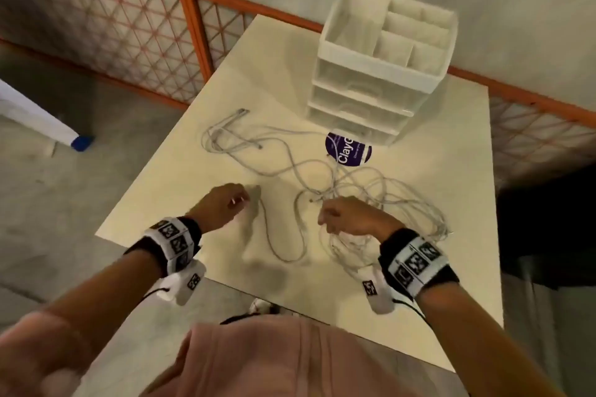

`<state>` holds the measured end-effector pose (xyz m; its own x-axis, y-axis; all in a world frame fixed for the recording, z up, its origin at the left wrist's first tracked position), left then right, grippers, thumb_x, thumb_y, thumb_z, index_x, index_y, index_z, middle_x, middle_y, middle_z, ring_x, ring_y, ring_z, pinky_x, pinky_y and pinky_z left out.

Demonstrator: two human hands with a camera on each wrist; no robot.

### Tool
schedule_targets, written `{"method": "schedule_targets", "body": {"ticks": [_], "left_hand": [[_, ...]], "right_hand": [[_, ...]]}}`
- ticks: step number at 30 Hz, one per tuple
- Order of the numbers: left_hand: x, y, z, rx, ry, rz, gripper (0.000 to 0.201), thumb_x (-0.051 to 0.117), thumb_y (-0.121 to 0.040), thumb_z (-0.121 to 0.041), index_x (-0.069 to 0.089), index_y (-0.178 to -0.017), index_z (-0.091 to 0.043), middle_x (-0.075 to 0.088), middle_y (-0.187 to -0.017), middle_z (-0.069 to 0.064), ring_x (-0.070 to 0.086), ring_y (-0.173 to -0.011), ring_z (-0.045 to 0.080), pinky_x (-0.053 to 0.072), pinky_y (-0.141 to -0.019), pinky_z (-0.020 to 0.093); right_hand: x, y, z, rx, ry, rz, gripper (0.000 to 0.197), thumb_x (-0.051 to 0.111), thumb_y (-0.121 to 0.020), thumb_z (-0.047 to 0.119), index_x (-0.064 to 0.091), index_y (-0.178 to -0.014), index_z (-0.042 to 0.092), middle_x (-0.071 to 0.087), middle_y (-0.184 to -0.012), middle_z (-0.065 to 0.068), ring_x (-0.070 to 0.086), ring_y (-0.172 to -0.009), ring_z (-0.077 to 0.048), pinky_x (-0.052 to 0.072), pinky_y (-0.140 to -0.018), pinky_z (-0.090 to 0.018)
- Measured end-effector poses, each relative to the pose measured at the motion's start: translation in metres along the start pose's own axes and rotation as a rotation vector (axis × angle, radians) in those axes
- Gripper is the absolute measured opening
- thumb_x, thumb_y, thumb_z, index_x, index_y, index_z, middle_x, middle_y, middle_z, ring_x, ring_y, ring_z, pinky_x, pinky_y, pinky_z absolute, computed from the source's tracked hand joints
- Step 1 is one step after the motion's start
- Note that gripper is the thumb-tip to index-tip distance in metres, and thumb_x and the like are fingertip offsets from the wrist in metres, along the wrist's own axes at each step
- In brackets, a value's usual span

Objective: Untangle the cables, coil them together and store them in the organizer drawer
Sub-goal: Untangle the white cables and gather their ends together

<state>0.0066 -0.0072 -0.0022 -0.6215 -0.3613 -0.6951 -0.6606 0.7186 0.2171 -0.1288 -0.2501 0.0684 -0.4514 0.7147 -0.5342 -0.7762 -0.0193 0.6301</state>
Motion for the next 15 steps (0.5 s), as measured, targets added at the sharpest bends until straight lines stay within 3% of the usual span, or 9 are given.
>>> {"method": "schedule_targets", "body": {"ticks": [3,6,8,10,12,13,15], "left_hand": [[-0.003,-0.015,0.008,-0.083,-0.162,-0.124,0.026,0.060,-0.085,-0.005,0.058,-0.110,-0.003,0.054,-0.102,0.014,0.051,-0.095,0.032,0.044,-0.080,0.043],[-0.002,-0.012,0.013,-0.325,-0.374,-0.061,0.031,0.057,-0.088,-0.015,0.050,-0.116,-0.004,0.047,-0.120,0.018,0.043,-0.113,0.038,0.037,-0.086,0.046],[0.000,-0.009,0.015,-0.368,-0.414,-0.009,0.025,0.050,-0.090,-0.009,0.049,-0.114,-0.002,0.046,-0.121,0.020,0.042,-0.114,0.038,0.036,-0.087,0.046],[0.002,-0.009,0.012,-0.312,-0.327,0.000,0.019,0.045,-0.092,-0.007,0.048,-0.109,0.000,0.050,-0.116,0.022,0.046,-0.108,0.038,0.038,-0.084,0.047],[0.002,-0.008,-0.003,-0.197,-0.093,-0.008,0.009,0.044,-0.095,-0.009,0.043,-0.102,-0.003,0.058,-0.100,0.018,0.056,-0.092,0.037,0.044,-0.075,0.044],[-0.001,-0.008,-0.015,-0.128,0.028,-0.020,0.005,0.043,-0.096,-0.008,0.040,-0.099,-0.006,0.061,-0.091,0.012,0.060,-0.082,0.033,0.047,-0.068,0.039],[-0.013,-0.011,-0.041,0.037,0.166,-0.095,0.004,0.044,-0.097,-0.008,0.041,-0.095,-0.007,0.062,-0.078,0.003,0.059,-0.065,0.016,0.047,-0.058,0.027]], "right_hand": [[0.002,-0.044,0.027,-0.070,0.051,-0.067,0.022,0.047,-0.095,0.015,0.064,-0.103,0.003,0.065,-0.088,-0.007,0.059,-0.069,-0.011,0.047,-0.065,-0.022],[0.016,-0.075,0.042,-0.107,0.162,-0.035,0.024,0.047,-0.095,0.015,0.062,-0.108,0.002,0.068,-0.106,-0.014,0.064,-0.091,-0.023,0.049,-0.078,-0.031],[0.026,-0.090,0.043,-0.096,0.192,-0.021,0.027,0.051,-0.095,0.020,0.057,-0.115,0.004,0.065,-0.116,-0.015,0.060,-0.105,-0.028,0.046,-0.084,-0.032],[0.034,-0.098,0.046,-0.119,0.175,-0.036,0.040,0.058,-0.092,0.026,0.050,-0.124,0.005,0.059,-0.122,-0.014,0.057,-0.109,-0.027,0.040,-0.081,-0.028],[0.040,-0.103,0.047,-0.136,0.122,-0.062,0.053,0.065,-0.087,0.029,0.044,-0.129,0.004,0.054,-0.120,-0.011,0.054,-0.103,-0.024,0.036,-0.079,-0.026],[0.041,-0.103,0.046,-0.131,0.079,-0.086,0.052,0.065,-0.087,0.027,0.044,-0.128,0.004,0.055,-0.115,-0.009,0.053,-0.097,-0.021,0.036,-0.078,-0.026],[0.039,-0.099,0.043,-0.116,-0.082,-0.124,0.027,0.056,-0.093,0.017,0.051,-0.115,0.003,0.062,-0.098,-0.009,0.056,-0.084,-0.020,0.041,-0.075,-0.028]]}}
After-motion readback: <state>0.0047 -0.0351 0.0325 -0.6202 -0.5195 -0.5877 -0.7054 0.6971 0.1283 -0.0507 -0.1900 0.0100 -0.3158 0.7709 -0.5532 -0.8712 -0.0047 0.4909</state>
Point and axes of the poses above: each hand's wrist, its own y-axis away from the middle knuckle, its own x-axis out of the palm, z = x × y, the point moved 1 cm from there along -y, towards the middle knuckle
